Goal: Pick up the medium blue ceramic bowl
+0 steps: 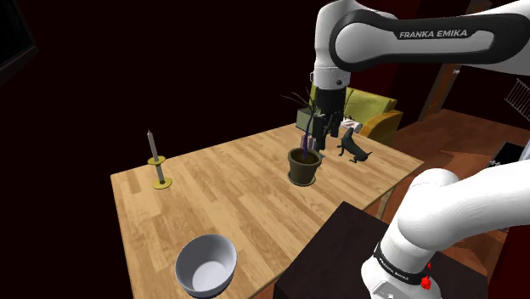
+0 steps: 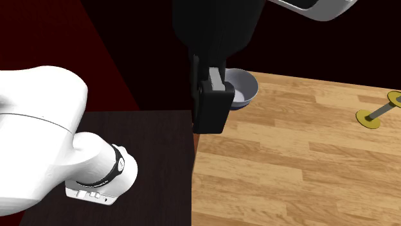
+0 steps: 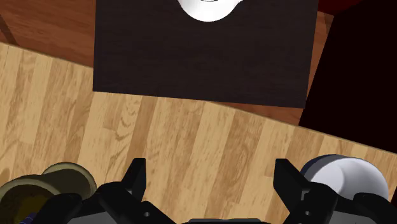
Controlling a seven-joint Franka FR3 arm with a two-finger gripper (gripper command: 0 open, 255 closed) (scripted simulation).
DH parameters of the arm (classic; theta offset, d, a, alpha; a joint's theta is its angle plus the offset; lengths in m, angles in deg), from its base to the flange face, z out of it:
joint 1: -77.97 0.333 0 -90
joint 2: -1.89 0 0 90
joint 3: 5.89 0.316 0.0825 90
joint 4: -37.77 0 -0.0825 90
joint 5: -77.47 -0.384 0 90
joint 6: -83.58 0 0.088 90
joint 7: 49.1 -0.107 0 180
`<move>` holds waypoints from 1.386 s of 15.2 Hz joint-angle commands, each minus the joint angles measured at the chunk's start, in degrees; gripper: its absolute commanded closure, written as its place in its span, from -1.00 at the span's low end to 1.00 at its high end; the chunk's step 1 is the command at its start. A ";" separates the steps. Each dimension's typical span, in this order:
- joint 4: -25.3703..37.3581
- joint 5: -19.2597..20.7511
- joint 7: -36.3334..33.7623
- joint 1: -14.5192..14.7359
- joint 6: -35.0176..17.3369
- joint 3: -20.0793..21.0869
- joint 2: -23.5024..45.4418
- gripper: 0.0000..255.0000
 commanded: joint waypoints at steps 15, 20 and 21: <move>-9.24 -10.04 -6.74 4.04 -27.62 6.59 17.44 -1.00; -8.60 -12.92 -8.40 5.48 -37.65 9.00 27.41 -1.00; -8.21 -13.40 -8.71 5.75 -39.58 9.45 29.56 -1.00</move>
